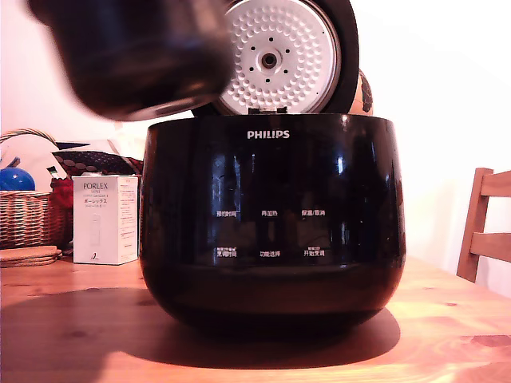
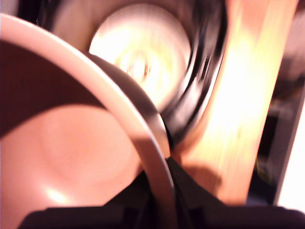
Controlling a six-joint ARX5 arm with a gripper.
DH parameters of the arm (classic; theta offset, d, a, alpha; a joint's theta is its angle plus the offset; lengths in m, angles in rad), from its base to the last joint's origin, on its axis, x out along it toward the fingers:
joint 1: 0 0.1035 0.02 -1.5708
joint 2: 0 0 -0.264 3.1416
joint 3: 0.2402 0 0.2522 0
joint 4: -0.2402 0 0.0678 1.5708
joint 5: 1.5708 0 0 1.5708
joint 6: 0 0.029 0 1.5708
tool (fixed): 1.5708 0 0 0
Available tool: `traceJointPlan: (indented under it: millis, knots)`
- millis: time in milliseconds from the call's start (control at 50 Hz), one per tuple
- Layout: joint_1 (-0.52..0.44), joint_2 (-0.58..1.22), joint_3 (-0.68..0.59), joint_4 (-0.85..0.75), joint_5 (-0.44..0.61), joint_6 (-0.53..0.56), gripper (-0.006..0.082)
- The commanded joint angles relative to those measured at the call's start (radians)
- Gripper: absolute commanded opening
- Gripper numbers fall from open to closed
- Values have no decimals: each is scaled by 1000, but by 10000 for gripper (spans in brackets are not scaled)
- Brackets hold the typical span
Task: Place the pot you are holding inside the rice cooker
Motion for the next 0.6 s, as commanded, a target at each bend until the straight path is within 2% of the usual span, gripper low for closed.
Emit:
traceJointPlan:
  millis: [0, 340, 580]
  knots:
    - [-11, -17, 43, 52, 19, 10, -24]
    - [-22, -3, 43, 193, 126, 18, -24]
    - [-58, 67, 58, 216, 131, 48, -24]
